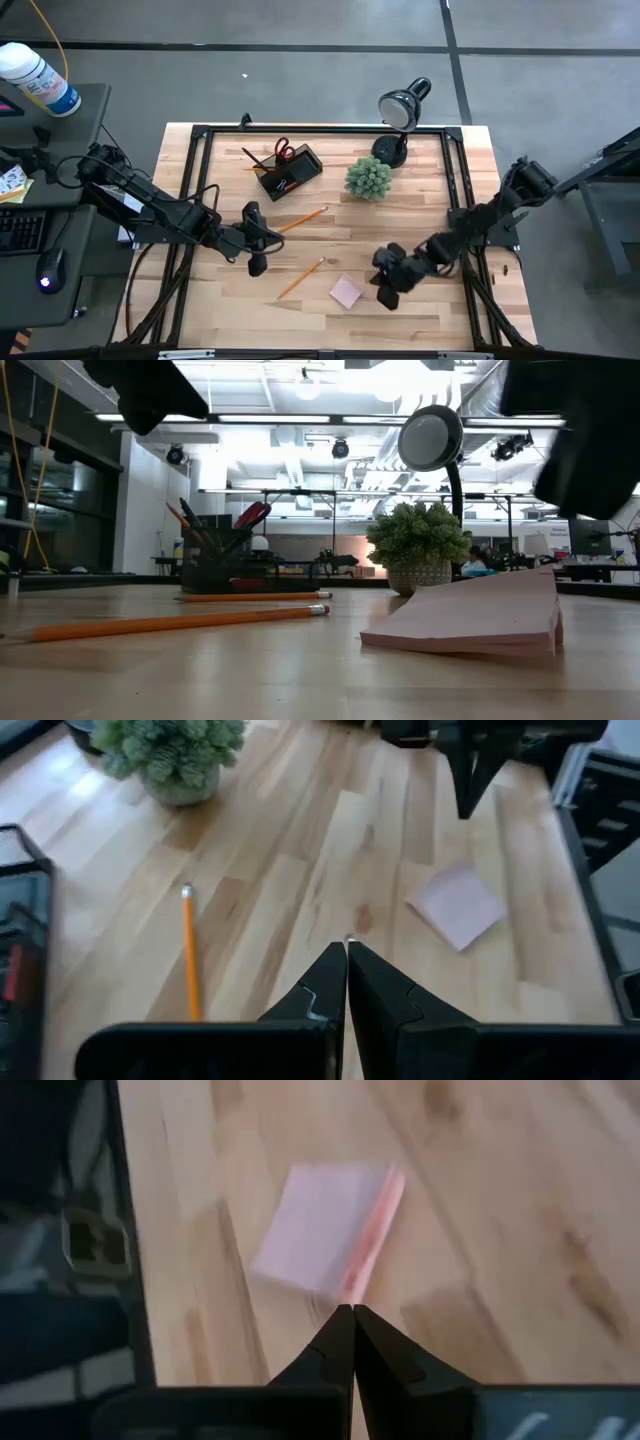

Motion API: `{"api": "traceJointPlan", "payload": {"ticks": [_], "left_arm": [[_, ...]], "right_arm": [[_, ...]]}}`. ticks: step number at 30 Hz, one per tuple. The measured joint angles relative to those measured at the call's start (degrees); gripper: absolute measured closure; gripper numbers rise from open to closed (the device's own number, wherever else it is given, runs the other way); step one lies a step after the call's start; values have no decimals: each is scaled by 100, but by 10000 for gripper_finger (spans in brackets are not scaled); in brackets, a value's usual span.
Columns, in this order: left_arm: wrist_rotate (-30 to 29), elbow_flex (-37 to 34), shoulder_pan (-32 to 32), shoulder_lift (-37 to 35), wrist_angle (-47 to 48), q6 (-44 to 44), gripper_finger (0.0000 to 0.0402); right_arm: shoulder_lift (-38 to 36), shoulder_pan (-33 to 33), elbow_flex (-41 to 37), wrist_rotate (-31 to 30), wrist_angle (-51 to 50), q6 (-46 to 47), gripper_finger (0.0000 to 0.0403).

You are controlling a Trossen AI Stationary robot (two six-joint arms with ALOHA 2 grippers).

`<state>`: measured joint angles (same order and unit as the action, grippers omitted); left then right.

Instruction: Pick and place office supplies into organizer

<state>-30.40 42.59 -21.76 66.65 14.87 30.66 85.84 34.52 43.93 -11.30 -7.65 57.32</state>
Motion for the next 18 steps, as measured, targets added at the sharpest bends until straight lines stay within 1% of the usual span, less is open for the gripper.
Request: {"api": "traceJointPlan", "payload": {"ticks": [2, 6, 9, 12, 15, 18], "left_arm": [[47, 0, 0, 1, -58, 126, 396], [35, 0, 3, 170, -147, 594, 396], [139, 6, 4, 456, -192, 1265, 396], [320, 0, 0, 810, -248, 1882, 385], [511, -1, 0, 1099, -452, 2065, 362], [580, -2, 0, 1281, -677, 2067, 337]], "right_arm": [[102, 229, -14, -134, -6, 68, 402], [218, 625, -13, -651, 88, 308, 402], [308, 786, -12, -869, 232, 432, 402], [401, 835, -12, -778, 577, 439, 402], [538, 835, -9, -568, 929, 496, 402], [689, 833, -7, -195, 965, 1141, 401]]}}
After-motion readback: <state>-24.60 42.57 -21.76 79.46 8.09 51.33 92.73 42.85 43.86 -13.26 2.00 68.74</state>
